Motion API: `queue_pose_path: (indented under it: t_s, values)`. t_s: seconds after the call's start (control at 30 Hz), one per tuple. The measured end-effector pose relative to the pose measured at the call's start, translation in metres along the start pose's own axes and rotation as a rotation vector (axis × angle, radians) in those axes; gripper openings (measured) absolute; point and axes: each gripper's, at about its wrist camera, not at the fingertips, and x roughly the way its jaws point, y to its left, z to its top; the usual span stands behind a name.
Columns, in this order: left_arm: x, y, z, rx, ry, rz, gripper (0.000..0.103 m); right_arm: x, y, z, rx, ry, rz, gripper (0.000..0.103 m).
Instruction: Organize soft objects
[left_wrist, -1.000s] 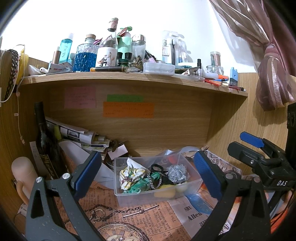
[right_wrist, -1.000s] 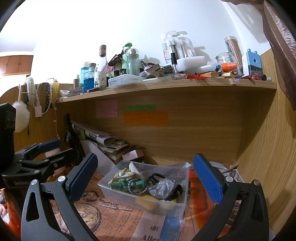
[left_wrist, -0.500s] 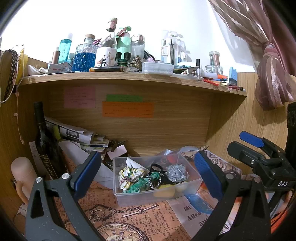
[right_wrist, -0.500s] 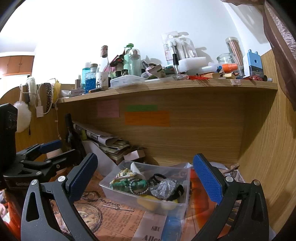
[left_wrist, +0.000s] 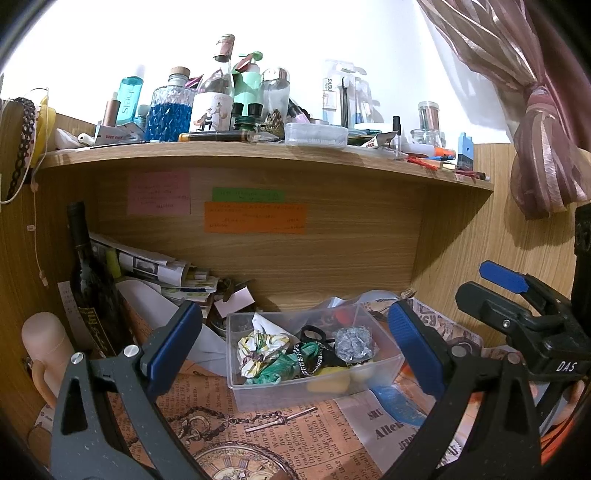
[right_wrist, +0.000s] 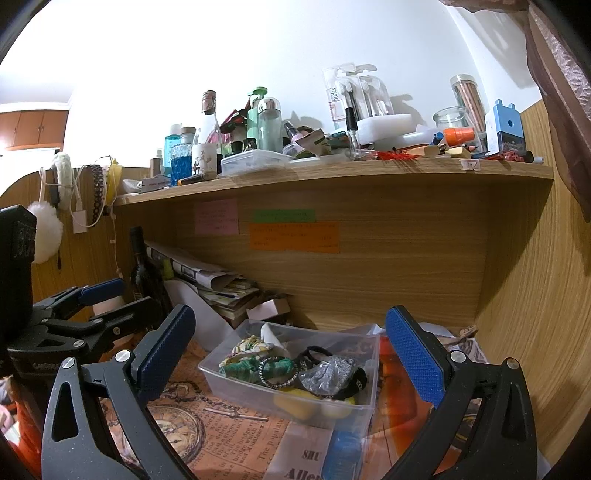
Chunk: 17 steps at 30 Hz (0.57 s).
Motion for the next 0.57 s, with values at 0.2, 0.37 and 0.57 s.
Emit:
queue_pose_path:
  t_s: [0.2, 0.37, 0.57]
  values:
    - [0.0011, 0.0014, -0.0002, 0.001, 0.003, -0.011, 0.102, 0.0003, 0.0003, 0.0001, -0.001, 0.000, 0.000, 0.103]
    - [0.0020, 0.0025, -0.0008, 0.001, 0.008, -0.021, 0.102, 0.0002, 0.0003, -0.0007, -0.001, 0.003, -0.001, 0.103]
    - [0.0027, 0.0032, -0.0014, 0.009, 0.012, -0.028, 0.102, 0.0030, 0.0001, -0.0029, -0.002, 0.010, -0.003, 0.103]
